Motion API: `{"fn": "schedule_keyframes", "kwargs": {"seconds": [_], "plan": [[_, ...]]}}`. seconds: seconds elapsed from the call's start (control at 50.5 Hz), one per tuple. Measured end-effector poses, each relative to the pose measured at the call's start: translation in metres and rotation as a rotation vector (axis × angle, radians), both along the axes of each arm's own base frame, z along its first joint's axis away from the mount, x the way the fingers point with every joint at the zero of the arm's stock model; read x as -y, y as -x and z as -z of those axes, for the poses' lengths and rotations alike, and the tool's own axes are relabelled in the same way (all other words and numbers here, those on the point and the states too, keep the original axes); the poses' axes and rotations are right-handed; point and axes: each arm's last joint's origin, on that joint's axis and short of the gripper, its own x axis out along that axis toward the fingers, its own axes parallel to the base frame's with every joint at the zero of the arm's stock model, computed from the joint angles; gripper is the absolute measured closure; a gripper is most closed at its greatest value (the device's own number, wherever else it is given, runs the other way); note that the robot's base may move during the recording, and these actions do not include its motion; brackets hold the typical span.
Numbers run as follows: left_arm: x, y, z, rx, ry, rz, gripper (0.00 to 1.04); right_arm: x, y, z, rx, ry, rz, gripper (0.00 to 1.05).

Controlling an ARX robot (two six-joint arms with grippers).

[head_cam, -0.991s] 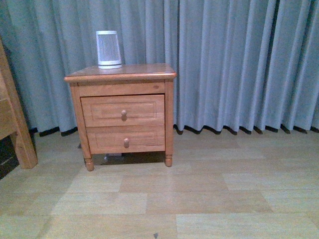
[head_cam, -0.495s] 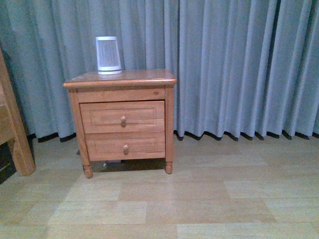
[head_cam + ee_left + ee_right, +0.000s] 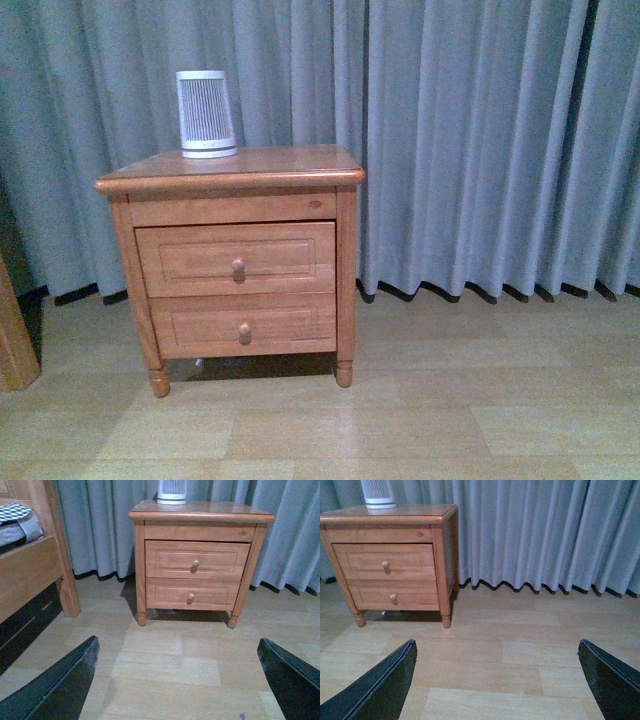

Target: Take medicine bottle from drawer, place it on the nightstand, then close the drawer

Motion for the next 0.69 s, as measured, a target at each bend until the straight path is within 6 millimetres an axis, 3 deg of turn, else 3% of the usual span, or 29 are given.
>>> {"fn": "schedule_keyframes", "kwargs": {"seconds": [0.694], "plan": [[0.0,0.0,0.0001,0.0,0.0,0.0,0.07,0.0,0.0,0.0,0.0,0.0,0.0,0.07]]}}
